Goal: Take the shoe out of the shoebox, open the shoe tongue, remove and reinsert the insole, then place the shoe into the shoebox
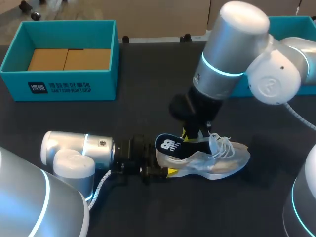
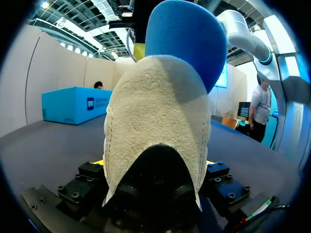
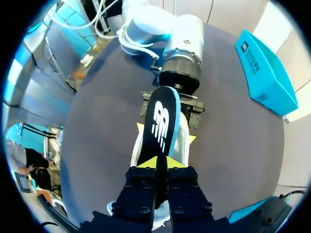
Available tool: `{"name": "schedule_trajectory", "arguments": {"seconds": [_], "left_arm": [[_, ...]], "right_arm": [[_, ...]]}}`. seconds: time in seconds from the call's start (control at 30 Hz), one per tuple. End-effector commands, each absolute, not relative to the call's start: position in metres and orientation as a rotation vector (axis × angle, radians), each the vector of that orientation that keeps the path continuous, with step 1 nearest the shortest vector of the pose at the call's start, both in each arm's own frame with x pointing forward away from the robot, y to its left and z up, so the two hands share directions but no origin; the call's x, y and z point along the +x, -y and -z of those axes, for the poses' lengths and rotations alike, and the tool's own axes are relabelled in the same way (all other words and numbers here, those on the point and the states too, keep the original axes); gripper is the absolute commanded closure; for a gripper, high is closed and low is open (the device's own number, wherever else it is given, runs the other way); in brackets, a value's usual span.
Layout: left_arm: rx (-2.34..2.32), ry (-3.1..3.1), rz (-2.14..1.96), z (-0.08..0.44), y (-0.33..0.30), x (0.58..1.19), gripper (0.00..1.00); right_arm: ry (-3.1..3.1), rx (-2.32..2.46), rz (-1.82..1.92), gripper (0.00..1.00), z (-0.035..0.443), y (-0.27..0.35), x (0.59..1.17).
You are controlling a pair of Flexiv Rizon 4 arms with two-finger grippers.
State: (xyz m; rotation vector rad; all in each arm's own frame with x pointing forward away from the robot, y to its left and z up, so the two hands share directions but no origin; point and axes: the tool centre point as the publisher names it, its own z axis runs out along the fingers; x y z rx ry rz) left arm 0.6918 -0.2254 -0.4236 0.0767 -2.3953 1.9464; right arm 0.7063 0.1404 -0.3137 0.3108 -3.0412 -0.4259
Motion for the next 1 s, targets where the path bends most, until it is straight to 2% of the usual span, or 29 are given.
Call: {"name": "schedule_trajectory", "arguments": {"seconds": [0.03, 0.1, 0.13, 0.27, 0.3, 0.4, 0.43, 1.0], "left_arm": [[0.077, 2.399, -1.943, 0.429, 0.225, 0.692, 1.00], [0.077, 2.399, -1.943, 0.429, 0.225, 0.692, 1.00], [0.077, 2.399, -1.943, 0.429, 0.225, 0.692, 1.00], [0.077, 2.399, -1.943, 0.429, 0.225, 0.692, 1.00], [0.077, 2.399, -1.943, 0.429, 0.225, 0.692, 1.00], [0.077, 2.399, -1.943, 0.429, 0.225, 0.692, 1.00], [0.077, 2.399, -1.943, 0.429, 0.225, 0.692, 1.00], [0.077, 2.399, -1.943, 0.429, 0.225, 0.692, 1.00]], "right_arm": [[3.007, 0.286, 0.469, 0.85, 0.319, -0.136, 0.709], [2.997, 0.242, 0.460, 0.92, 0.318, -0.135, 0.708], [2.994, 0.228, 0.467, 1.00, 0.318, -0.135, 0.708], [2.995, 0.197, 0.460, 1.00, 0.311, -0.133, 0.706], [2.993, 0.187, 0.451, 0.84, 0.309, -0.134, 0.705], [2.982, 0.184, 0.441, 0.72, 0.304, -0.139, 0.705], [2.976, 0.178, 0.431, 0.63, 0.304, -0.141, 0.705], [2.854, 0.199, 0.527, 0.59, 0.336, -0.151, 0.716]]}}
